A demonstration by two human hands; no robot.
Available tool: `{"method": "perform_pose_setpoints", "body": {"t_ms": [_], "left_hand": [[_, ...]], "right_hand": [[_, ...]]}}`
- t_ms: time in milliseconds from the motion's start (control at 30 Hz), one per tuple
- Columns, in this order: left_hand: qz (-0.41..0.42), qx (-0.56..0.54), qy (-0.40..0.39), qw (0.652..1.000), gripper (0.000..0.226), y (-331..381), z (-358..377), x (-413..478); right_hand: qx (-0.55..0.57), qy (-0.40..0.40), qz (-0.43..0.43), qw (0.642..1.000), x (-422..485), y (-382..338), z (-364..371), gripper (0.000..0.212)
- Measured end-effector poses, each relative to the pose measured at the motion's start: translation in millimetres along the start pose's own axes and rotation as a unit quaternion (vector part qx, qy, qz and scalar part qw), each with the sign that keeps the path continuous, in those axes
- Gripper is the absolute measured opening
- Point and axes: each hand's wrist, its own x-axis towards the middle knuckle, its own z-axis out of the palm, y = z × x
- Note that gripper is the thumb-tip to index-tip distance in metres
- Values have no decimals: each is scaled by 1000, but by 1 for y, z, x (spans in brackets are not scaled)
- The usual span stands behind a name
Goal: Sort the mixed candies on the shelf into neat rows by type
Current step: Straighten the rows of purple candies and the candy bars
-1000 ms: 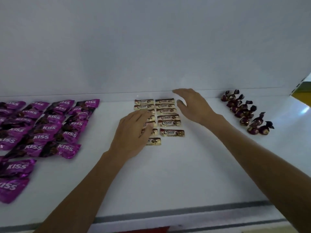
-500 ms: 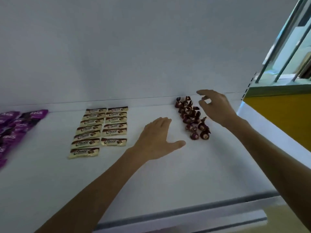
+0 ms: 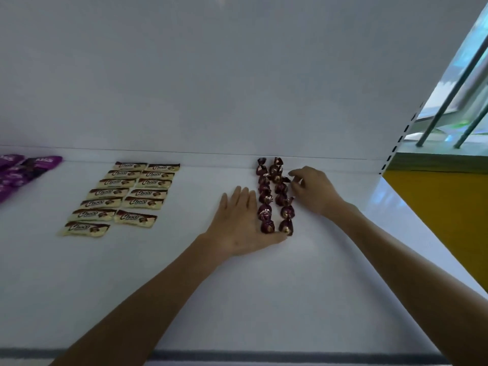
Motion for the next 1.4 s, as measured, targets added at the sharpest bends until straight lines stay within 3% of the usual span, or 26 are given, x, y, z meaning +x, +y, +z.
{"method": "perform_pose_setpoints", "body": {"t_ms": [233, 600, 900, 1400], "left_hand": [[-1, -15, 20, 1000, 108, 7, 3, 6], [11, -7, 13, 1000, 103, 5, 4, 5], [-11, 11, -7, 1000, 115, -2, -3, 9], [-8, 11, 0, 1000, 114, 10, 8, 8]], "right_hand": [[-51, -13, -30, 998, 12, 0, 1, 32], [-41, -12, -49, 998, 16, -2, 4, 27], [-59, -10, -77, 995, 6, 2, 1, 34], [-109, -9, -94, 989, -9, 0, 1, 30]]}}
